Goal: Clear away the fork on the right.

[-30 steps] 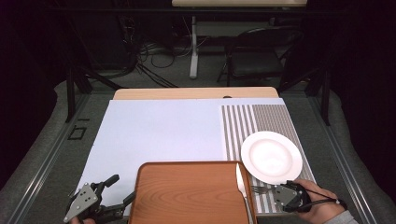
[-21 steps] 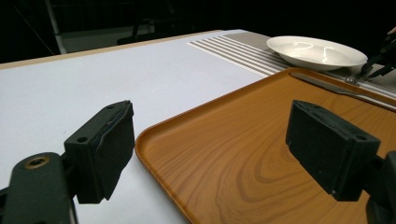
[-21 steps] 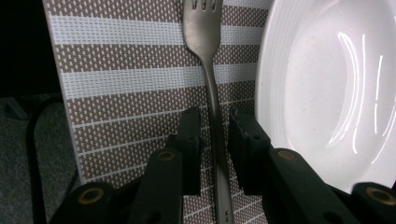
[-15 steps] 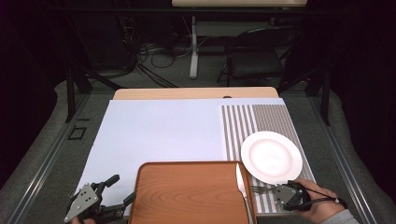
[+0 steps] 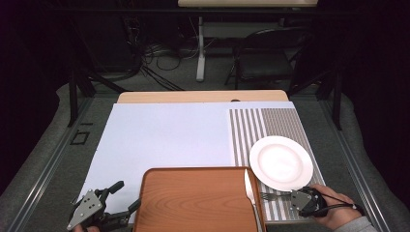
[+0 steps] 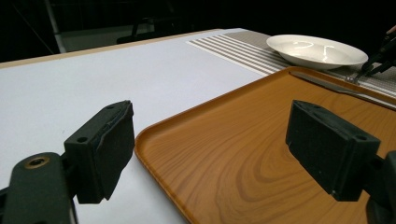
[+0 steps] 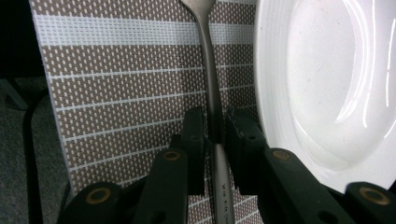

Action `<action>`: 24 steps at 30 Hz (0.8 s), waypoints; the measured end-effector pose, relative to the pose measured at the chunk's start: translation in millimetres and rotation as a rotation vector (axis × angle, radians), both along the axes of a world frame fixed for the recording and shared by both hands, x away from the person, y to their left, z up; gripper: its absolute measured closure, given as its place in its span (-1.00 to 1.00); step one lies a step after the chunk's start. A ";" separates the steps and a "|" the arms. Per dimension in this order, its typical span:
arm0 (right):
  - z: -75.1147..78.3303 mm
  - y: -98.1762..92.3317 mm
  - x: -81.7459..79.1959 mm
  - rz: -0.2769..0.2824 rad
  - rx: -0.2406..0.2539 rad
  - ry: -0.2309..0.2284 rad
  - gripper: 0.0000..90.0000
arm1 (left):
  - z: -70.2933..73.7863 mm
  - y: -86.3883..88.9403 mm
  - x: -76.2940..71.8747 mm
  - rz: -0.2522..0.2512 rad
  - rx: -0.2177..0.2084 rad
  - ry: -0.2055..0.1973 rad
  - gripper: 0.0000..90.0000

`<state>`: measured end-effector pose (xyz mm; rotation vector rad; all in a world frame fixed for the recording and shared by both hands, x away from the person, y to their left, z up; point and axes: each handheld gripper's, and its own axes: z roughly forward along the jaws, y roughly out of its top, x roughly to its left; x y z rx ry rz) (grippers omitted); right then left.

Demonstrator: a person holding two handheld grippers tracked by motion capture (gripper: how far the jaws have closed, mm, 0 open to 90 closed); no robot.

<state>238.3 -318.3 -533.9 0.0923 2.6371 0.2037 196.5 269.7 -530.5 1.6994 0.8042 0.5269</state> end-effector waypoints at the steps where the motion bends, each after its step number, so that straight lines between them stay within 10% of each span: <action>1: -2.3 -0.5 0.1 0.008 0.014 -0.009 0.72 | 0.1 0.0 -0.1 0.000 -0.001 0.000 -0.65; 24: -1.8 1.9 4.6 0.060 -0.023 0.016 0.73 | -0.5 0.1 0.5 0.002 0.001 0.004 -0.65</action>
